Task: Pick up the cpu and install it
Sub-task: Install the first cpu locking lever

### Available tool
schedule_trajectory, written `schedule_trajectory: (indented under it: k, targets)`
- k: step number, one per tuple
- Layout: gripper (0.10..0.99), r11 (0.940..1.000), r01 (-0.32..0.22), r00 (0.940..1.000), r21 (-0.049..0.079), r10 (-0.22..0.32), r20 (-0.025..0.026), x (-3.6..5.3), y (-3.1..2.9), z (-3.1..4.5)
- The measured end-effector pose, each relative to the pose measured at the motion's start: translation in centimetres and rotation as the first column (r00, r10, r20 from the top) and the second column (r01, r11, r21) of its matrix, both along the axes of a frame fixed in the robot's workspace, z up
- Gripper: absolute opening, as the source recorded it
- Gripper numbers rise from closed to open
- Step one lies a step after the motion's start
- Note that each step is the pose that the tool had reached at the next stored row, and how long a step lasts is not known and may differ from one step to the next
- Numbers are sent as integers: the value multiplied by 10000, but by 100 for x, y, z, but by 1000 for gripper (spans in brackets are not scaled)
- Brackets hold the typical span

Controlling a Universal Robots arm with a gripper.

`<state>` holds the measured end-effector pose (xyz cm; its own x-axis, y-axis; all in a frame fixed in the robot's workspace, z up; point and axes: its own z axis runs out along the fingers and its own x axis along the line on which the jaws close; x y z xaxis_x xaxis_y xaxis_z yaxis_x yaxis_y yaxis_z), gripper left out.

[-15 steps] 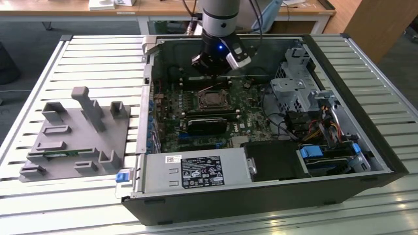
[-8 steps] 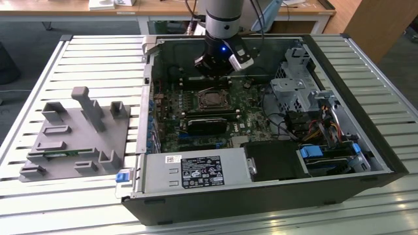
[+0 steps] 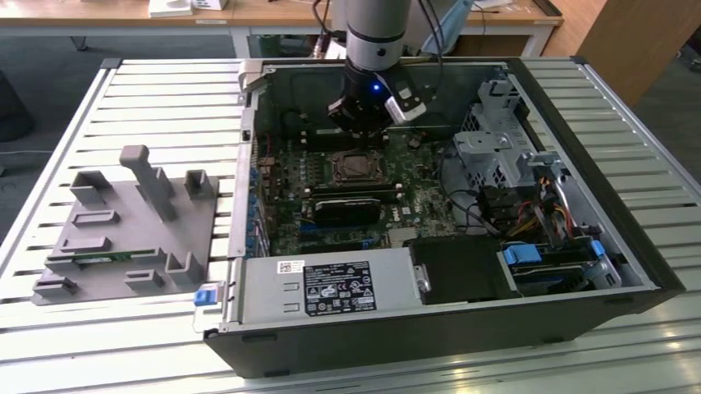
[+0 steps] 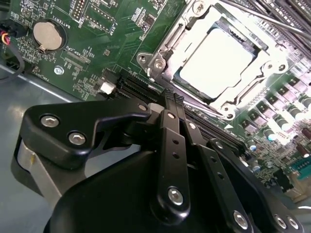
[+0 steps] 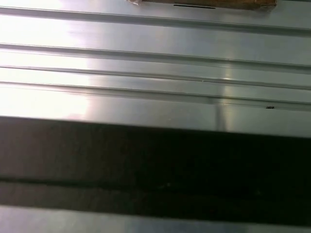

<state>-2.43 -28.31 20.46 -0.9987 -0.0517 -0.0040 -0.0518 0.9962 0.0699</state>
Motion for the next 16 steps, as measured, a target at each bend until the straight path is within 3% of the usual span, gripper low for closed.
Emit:
schedule_trajectory:
  k: [6,16]
  targets:
    - [106,10000,1,10000,-8,-1,-1,5,0,-38]
    - [106,10000,0,10000,-98,0,0,5,0,-26]
